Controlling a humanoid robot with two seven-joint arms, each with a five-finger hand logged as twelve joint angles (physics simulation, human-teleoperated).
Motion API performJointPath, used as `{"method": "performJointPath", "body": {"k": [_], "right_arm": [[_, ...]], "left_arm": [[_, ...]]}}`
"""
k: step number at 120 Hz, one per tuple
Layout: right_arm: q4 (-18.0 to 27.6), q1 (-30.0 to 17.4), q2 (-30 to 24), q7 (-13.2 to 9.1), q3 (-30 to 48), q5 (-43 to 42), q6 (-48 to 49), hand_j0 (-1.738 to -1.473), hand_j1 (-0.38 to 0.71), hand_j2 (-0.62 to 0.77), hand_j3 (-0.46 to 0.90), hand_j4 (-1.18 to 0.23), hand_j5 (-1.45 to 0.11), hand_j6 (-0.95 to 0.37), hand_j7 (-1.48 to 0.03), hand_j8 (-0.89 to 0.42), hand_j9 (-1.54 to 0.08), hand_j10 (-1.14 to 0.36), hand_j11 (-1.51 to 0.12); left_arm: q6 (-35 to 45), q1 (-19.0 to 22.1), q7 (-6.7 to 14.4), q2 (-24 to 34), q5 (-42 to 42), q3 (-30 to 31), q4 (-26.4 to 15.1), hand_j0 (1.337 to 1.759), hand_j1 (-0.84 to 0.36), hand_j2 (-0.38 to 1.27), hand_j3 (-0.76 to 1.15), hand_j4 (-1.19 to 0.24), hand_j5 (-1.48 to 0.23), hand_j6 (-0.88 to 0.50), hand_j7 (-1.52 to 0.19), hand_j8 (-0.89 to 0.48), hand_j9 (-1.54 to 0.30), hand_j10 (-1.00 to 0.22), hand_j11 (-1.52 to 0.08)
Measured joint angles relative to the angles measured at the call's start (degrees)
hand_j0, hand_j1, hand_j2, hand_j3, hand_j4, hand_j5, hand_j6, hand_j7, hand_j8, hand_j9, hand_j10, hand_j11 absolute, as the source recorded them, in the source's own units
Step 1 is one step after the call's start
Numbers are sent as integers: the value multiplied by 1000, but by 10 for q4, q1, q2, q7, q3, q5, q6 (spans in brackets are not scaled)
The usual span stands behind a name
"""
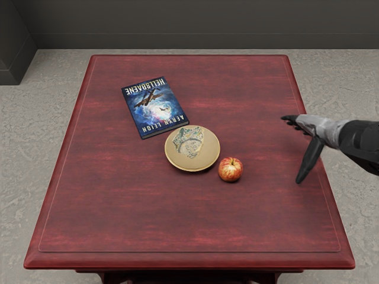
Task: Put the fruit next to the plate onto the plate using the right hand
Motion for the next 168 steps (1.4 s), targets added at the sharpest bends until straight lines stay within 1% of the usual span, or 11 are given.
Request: {"method": "performJointPath", "body": {"k": [25, 48, 71, 114, 144, 168], "right_arm": [[0, -12, 29, 0, -8, -66, -49, -1658, -349, 2, 0, -4, -1, -6, 0, -5, 0, -3, 0], [0, -44, 52, 0, -10, -116, -77, -1658, -349, 2, 0, -4, -1, -6, 0, -4, 0, -3, 0], [0, -56, 77, 0, -6, -127, -78, -1658, -349, 2, 0, -3, -1, -5, 0, -4, 0, -3, 0], [0, -54, 118, 0, 1, -124, -63, -1658, -349, 2, 0, -3, -1, -5, -1, -4, -1, -3, -1], [0, -57, 140, 0, 1, -126, -68, -1658, -184, -26, 0, -141, -180, -142, -180, -141, -180, -140, -180], [0, -59, 146, 0, 0, -131, -73, -1658, -102, -39, 0, -210, -270, -211, -269, -210, -270, -209, -270]], "left_arm": [[0, -1, 0, 0, 0, 0, 0, 1658, 349, 0, 0, -1, 0, -1, 0, -1, 0, 0, 0], [0, -1, 0, 0, 0, 0, 0, 1658, 349, 0, 0, -1, 0, -1, 0, -1, 0, 0, 0], [0, -3, 0, 0, 0, 0, 0, 1658, 349, 0, 0, -1, 0, -1, 0, -1, 0, 0, 0], [0, -3, 0, 0, 0, 2, 0, 1658, 349, 0, 0, -1, 0, -1, 0, -1, 0, 0, 0], [0, -2, 0, 0, 0, 2, 0, 1658, 349, 0, 0, -1, 0, -1, 0, -1, 0, 0, 0], [0, -2, 0, 0, 0, 2, 0, 1658, 349, 0, 0, -1, 0, -1, 0, -1, 0, 0, 0]]}}
